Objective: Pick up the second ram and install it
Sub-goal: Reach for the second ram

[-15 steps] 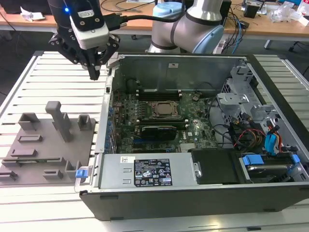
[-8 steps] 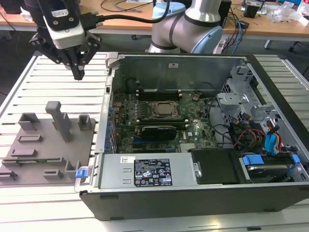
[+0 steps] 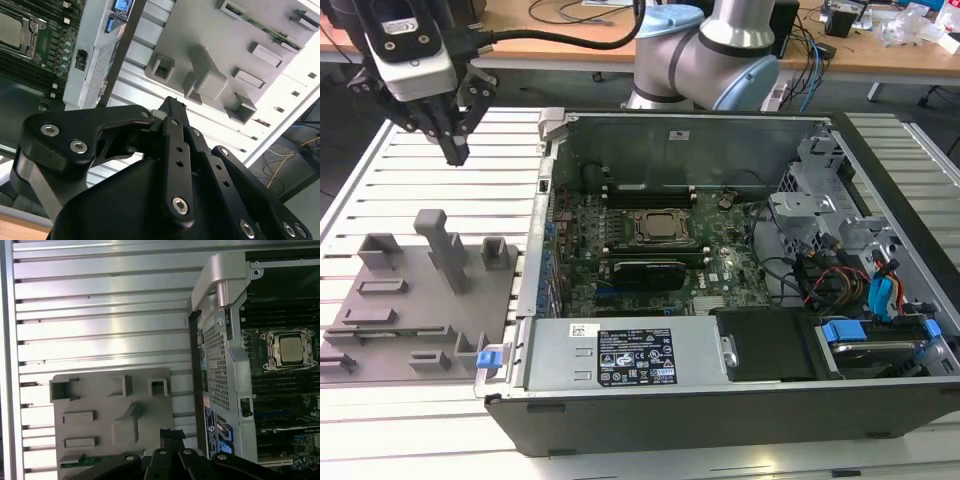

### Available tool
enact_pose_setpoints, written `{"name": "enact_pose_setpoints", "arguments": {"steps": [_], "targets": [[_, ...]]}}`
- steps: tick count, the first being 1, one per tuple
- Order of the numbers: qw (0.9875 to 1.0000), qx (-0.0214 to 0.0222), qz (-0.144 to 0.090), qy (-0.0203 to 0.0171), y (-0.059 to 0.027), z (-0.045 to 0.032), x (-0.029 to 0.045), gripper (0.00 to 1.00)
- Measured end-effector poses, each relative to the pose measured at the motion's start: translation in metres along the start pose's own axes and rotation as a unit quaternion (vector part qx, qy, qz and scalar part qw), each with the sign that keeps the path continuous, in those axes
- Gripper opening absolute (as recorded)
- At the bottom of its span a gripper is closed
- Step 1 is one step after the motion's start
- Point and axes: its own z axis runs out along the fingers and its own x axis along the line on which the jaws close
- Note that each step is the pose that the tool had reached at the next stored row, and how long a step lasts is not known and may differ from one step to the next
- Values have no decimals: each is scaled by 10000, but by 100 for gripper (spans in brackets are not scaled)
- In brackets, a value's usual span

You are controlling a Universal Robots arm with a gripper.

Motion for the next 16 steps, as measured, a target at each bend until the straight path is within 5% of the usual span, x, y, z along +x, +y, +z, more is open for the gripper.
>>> {"name": "enact_pose_setpoints", "arguments": {"steps": [16], "targets": [[10000,0,0,-4,-56,-19,748,11]]}}
